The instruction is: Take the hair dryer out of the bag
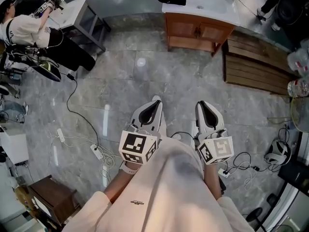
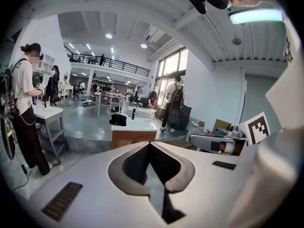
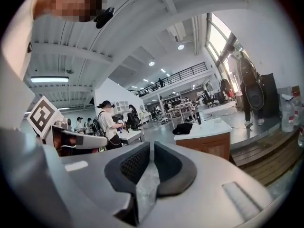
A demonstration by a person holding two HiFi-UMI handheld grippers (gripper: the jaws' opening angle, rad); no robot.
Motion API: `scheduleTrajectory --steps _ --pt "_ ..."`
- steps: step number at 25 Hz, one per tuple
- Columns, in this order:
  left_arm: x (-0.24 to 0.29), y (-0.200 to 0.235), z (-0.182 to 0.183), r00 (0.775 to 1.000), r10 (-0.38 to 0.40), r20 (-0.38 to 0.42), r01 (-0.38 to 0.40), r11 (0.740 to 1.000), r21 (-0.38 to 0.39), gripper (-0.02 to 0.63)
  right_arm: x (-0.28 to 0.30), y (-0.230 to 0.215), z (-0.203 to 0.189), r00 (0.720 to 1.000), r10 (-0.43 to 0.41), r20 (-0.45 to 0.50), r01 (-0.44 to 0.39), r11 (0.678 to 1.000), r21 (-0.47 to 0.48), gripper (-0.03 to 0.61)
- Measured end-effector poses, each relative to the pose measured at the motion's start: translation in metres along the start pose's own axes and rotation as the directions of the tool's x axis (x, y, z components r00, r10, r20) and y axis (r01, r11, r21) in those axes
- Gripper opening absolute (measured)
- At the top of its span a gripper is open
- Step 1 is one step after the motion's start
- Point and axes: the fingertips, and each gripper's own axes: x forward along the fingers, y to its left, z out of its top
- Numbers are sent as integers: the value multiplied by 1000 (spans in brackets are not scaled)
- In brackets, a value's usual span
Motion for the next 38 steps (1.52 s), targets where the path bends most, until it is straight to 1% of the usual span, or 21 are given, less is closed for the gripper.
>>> scheduleTrajectory --steps 4,6,9,12,14,16,19,22,25,27,29,33,38 --pt "33 54 24 1000 -7 -13 7 1000 -23 8 65 -1 8 999 -13 -35 13 1000 5 40" --pt "48 85 40 1000 -13 -15 13 999 -29 7 98 1 19 999 -26 -42 26 1000 3 40" --pt "75 131 71 1000 -23 5 23 999 -32 8 151 6 37 999 -33 -40 33 999 -20 40" --pt "103 178 99 999 -29 27 30 999 -29 8 205 2 43 996 -82 -36 82 997 -15 40" --pt "115 207 112 999 -31 33 32 999 -40 8 238 7 51 994 -101 -39 100 994 -41 40" --pt "125 231 122 999 -29 39 31 998 -52 8 266 14 60 995 -96 -40 93 993 -68 40" --pt "135 259 129 999 -27 45 29 998 -55 7 298 20 63 995 -94 -41 91 993 -75 40" --pt "141 279 127 999 -19 38 21 997 -72 8 317 27 61 994 -90 -53 86 993 -83 40" --pt "145 283 131 999 -24 48 27 997 -76 8 327 26 66 995 -86 -52 81 992 -100 40" --pt "150 283 137 998 -32 59 37 997 -72 8 333 20 69 994 -95 -46 90 992 -89 40" --pt "155 283 136 998 -33 53 37 996 -76 8 339 14 69 994 -101 -44 97 992 -81 40" --pt "171 289 132 999 -26 30 29 996 -83 8 358 2 69 995 -89 -50 85 994 -73 40" --pt "205 300 144 1000 -11 17 13 997 -75 8 393 -20 74 997 -67 -45 65 997 -53 40"
